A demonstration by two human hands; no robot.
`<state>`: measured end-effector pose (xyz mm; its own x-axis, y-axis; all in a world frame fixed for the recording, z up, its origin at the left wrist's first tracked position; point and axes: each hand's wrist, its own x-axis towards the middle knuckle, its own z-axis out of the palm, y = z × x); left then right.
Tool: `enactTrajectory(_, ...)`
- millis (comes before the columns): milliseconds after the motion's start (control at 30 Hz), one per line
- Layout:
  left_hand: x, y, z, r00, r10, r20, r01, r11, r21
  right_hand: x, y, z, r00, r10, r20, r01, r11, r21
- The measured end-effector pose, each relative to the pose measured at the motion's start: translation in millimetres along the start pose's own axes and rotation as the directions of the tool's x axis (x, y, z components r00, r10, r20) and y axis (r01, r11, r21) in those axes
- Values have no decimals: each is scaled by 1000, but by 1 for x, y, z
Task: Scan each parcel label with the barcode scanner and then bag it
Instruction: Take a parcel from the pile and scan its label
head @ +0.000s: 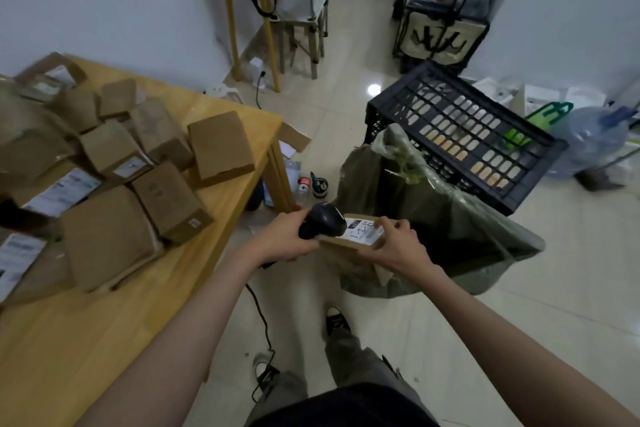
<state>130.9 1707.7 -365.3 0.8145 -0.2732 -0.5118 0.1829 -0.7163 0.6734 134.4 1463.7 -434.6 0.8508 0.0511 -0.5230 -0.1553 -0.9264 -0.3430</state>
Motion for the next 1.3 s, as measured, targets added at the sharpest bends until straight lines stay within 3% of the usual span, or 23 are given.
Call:
enactTrajectory(200,49,26,16,999,14,43,-14,1000,-2,33,57,-28,981,194,-14,-193,980,42)
enactTrajectory(433,64,36,11,1000,13,21,-13,1000,-26,52,52,-56,991,58,123,-49,996,-71)
enactTrajectory(667,20,12,-26,990,-83,-117,73,993,-88,64,-43,-72,963,-208,173,231,965,-125)
enactTrajectory(867,-52,-33,-60,941,-207,-268,153,966,-208,51,-139,-64,863,-451,226,488,860,-149)
enactTrajectory(1300,-231,-150,-87,812,-387,-436,218,895,-389,-18,-315,23,714,-612,340,697,665,-266)
